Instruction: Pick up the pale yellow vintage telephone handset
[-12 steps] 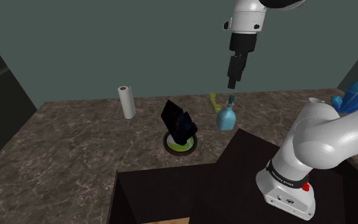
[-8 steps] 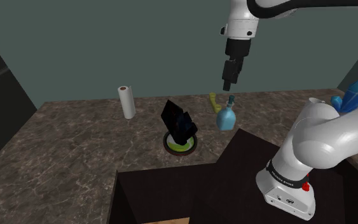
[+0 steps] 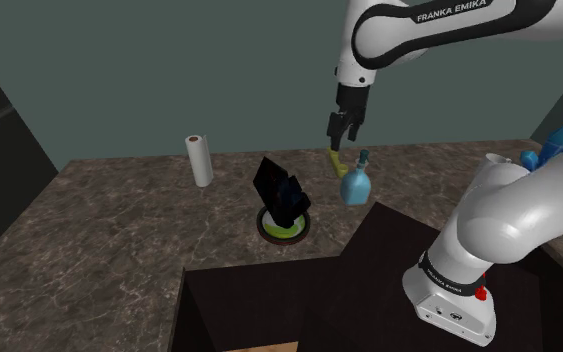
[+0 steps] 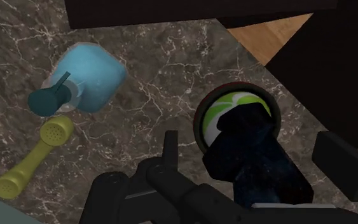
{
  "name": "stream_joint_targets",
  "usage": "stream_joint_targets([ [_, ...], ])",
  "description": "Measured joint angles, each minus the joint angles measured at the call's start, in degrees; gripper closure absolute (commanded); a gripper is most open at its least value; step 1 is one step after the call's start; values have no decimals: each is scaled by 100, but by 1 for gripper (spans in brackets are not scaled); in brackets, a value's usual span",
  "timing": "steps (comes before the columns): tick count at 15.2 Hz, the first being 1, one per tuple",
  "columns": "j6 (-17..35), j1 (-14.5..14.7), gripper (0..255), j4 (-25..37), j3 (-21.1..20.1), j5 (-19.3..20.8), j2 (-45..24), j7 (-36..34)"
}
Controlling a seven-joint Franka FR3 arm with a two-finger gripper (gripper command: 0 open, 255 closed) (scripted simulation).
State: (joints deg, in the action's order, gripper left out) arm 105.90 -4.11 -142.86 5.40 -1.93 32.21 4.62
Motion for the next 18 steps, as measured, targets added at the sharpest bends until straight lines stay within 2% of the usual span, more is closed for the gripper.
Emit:
stream_joint_targets([
  [8, 1446, -373, 0, 23, 261, 170, -1326, -323],
  [18, 2811, -801, 0, 753, 702, 131, -3238, -565],
])
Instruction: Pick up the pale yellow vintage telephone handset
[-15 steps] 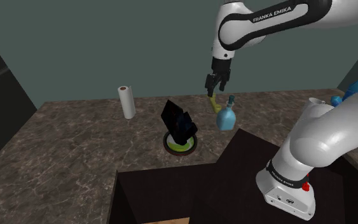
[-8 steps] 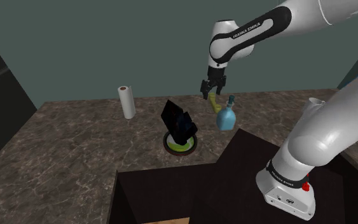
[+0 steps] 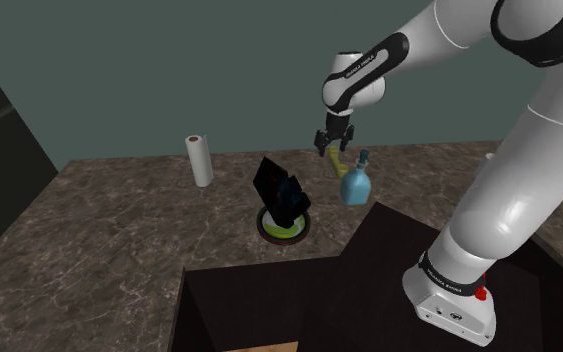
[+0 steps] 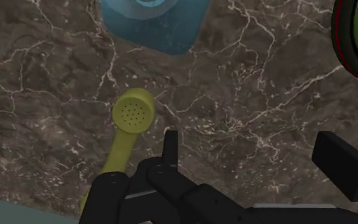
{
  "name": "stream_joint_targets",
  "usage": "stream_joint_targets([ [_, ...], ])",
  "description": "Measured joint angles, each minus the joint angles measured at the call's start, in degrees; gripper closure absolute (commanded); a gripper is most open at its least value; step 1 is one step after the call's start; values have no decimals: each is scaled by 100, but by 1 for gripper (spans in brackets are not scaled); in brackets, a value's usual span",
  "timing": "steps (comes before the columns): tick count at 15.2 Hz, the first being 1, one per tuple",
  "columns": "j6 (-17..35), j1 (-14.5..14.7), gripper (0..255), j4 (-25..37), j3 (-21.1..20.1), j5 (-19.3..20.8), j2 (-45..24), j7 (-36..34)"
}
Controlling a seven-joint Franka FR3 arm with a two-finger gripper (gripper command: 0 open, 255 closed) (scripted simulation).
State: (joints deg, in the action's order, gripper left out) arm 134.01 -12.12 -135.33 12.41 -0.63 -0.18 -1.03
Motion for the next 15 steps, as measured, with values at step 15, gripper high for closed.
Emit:
stream_joint_targets([
  [15, 1211, -750, 0, 1610, 348, -711, -2626, -192],
])
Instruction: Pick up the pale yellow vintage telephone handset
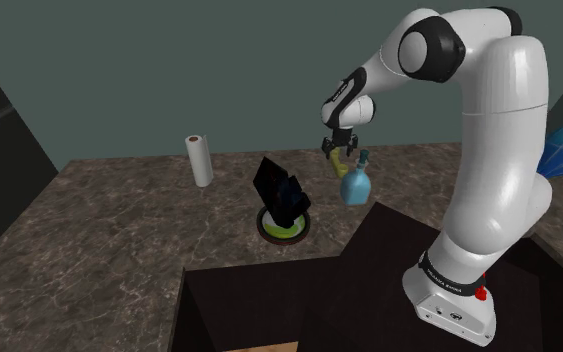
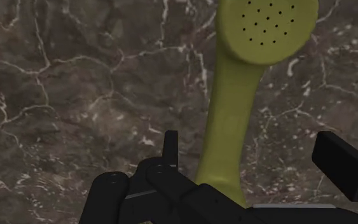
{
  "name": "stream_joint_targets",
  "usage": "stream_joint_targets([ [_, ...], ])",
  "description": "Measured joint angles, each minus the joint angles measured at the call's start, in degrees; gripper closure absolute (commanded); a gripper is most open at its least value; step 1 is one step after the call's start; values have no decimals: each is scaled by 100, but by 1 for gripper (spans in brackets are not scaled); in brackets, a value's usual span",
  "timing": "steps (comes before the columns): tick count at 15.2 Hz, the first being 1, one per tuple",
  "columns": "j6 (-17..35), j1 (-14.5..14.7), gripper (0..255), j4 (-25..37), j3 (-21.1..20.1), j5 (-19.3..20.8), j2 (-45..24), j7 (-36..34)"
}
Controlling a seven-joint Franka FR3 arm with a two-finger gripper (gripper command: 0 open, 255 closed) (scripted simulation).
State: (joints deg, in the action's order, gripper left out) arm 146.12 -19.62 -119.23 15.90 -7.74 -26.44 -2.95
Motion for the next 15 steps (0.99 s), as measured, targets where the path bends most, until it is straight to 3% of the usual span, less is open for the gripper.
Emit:
stream_joint_targets([
  [7, 391, -153, 0, 137, -131, -187, -526, 105],
  [8, 404, -159, 255, 144, -137, -194, -546, 109],
  [15, 417, -162, 255, 152, -146, -200, -560, 114],
])
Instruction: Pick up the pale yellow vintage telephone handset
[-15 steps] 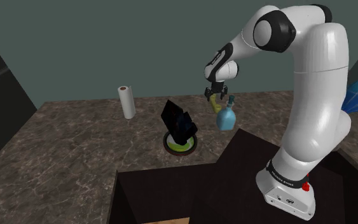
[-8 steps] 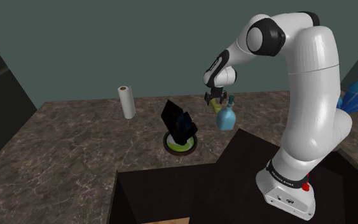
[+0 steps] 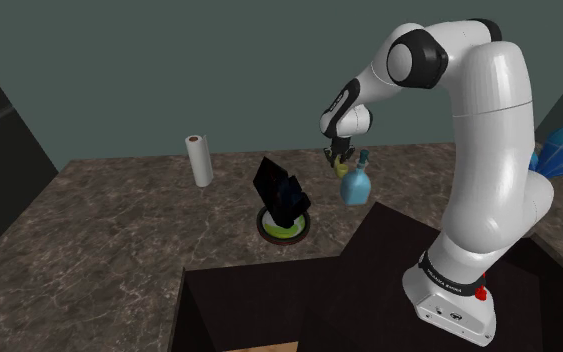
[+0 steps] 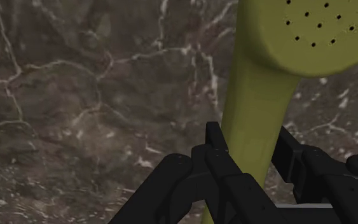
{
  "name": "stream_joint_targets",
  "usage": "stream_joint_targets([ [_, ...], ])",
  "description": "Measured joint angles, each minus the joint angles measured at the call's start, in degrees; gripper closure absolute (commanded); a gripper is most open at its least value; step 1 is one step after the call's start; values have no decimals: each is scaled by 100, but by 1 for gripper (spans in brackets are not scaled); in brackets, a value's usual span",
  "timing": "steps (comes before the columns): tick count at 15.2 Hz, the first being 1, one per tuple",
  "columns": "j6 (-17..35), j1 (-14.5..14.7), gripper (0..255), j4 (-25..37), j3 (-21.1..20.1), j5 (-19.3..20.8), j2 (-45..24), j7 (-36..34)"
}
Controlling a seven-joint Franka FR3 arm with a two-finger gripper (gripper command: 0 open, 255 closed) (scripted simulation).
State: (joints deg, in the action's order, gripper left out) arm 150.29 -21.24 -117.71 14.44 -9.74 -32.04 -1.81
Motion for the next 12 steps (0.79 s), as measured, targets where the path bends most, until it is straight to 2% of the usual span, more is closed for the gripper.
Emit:
stream_joint_targets([
  [5, -55, 16, 255, -32, 28, 26, 82, -12],
  [12, -435, 126, 255, -89, 169, 188, 526, -110],
])
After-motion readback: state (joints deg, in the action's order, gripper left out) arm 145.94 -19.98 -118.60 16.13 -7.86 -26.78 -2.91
